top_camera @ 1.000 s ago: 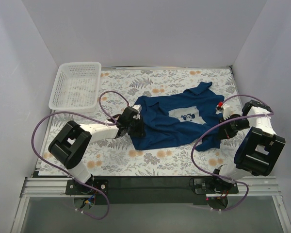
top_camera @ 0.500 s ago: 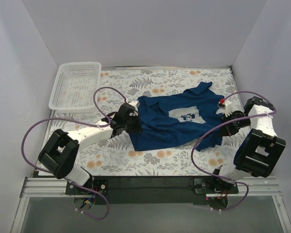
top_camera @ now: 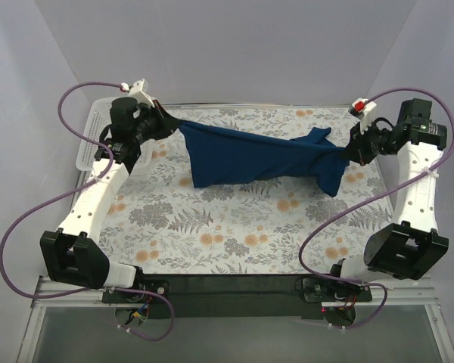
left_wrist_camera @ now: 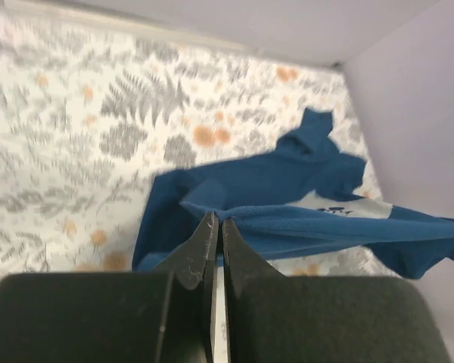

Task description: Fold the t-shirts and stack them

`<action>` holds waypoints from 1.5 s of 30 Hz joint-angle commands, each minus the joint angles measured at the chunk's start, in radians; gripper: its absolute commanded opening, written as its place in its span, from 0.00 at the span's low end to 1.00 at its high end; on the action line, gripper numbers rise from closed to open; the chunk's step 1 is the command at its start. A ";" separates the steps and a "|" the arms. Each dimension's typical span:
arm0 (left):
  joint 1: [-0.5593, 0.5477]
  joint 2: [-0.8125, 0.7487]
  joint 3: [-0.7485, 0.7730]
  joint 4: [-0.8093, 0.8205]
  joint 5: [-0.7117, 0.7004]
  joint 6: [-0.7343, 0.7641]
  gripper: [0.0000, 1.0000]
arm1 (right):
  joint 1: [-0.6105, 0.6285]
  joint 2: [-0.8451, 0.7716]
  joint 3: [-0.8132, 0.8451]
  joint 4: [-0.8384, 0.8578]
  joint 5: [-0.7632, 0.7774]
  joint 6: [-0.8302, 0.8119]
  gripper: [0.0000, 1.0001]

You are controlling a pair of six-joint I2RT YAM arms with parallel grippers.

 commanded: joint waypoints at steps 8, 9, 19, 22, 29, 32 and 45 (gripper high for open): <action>0.092 0.229 0.441 0.115 0.013 -0.113 0.00 | 0.137 0.190 0.611 0.112 0.121 0.241 0.01; 0.092 0.280 0.489 0.129 0.019 -0.141 0.00 | 0.146 0.232 0.673 0.171 0.147 0.330 0.01; 0.092 0.458 0.931 0.473 0.108 -0.339 0.00 | 0.183 0.143 0.689 0.941 0.390 0.608 0.01; 0.092 0.315 0.778 0.625 0.100 -0.299 0.00 | 0.177 0.061 0.653 1.055 0.402 0.617 0.01; 0.095 0.019 0.424 0.719 0.076 -0.193 0.00 | 0.146 -0.051 0.563 1.007 0.255 0.576 0.01; 0.095 -0.058 0.220 0.584 0.089 -0.164 0.00 | 0.143 -0.170 0.304 0.913 0.041 0.426 0.01; 0.095 -0.506 -0.787 0.250 0.252 -0.325 0.00 | 0.143 -0.617 -0.762 0.207 0.029 -0.484 0.01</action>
